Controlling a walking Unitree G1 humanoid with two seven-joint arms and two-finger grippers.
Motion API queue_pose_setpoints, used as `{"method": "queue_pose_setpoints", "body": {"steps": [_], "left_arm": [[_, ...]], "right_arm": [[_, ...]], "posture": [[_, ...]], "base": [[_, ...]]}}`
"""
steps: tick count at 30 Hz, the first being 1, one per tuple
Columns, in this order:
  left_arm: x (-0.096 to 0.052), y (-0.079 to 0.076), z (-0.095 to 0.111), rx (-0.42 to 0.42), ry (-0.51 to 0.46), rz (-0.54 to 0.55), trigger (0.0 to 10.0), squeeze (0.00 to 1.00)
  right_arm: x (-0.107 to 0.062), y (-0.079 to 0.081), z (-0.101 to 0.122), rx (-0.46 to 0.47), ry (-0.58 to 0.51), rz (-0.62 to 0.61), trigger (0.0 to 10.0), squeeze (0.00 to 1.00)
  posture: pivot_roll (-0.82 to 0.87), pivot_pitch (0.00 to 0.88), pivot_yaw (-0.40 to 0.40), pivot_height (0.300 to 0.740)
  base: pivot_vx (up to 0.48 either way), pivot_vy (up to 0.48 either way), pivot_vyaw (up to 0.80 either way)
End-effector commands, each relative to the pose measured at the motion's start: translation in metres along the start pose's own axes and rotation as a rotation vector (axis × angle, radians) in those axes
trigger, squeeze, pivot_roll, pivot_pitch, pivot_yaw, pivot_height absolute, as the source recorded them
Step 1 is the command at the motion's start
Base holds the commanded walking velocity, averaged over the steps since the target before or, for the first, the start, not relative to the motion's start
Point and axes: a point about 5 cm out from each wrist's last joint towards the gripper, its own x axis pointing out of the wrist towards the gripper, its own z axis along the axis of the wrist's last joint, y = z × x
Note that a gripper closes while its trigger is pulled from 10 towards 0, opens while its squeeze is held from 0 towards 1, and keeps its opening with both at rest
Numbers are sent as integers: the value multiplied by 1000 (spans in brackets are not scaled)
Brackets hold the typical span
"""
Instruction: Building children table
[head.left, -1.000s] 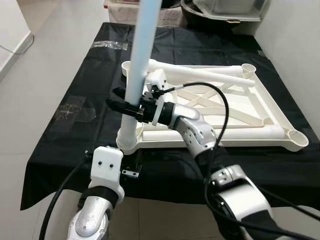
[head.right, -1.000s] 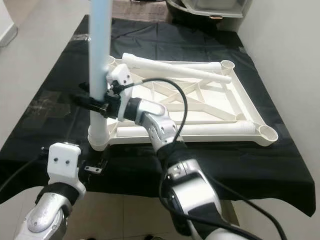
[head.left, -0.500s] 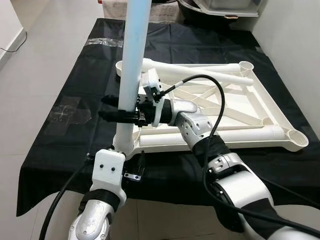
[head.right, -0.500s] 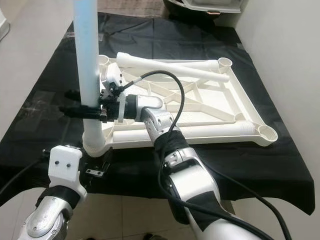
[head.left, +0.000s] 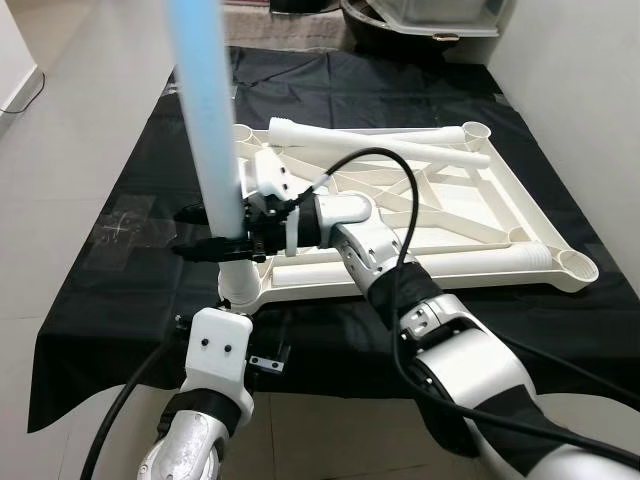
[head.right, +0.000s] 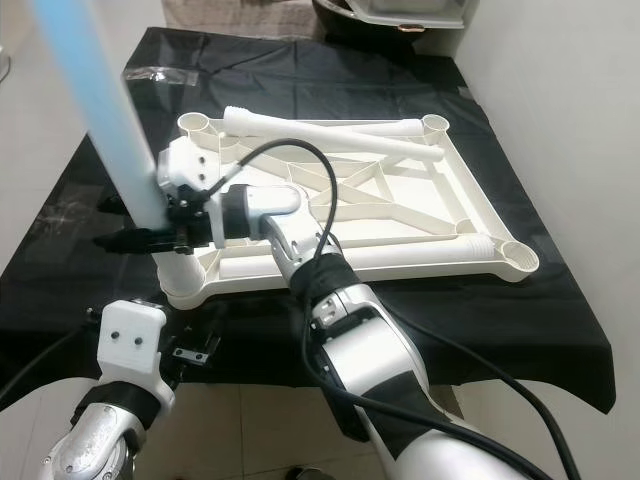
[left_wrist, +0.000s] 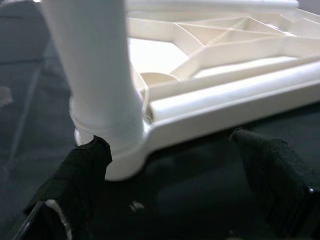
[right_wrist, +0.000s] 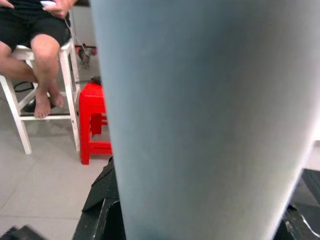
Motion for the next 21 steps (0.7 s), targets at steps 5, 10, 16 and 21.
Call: {"method": "queue_pose_setpoints", "body": {"steps": [5, 10, 16, 21], "left_arm": [[-2, -1, 0, 5, 4, -8, 10000, 0], [-3, -1, 0, 6, 5, -6, 10000, 0], [-3, 0, 0, 12, 2, -1, 10000, 0], [-3, 1, 0, 15, 0, 0, 10000, 0]], "right_arm": [[-8, 3, -46, 246, 105, -149, 10000, 0], [-13, -5, -41, 328, 10, -247, 10000, 0], [-23, -6, -45, 363, -54, -279, 10000, 0], [-25, 1, -50, 353, -59, -213, 10000, 0]], "posture": [[113, 234, -139, 740], [112, 234, -139, 740], [113, 227, -137, 740], [113, 223, -136, 740]], "base": [[0, 0, 0], [0, 0, 0], [0, 0, 0], [0, 0, 0]]}}
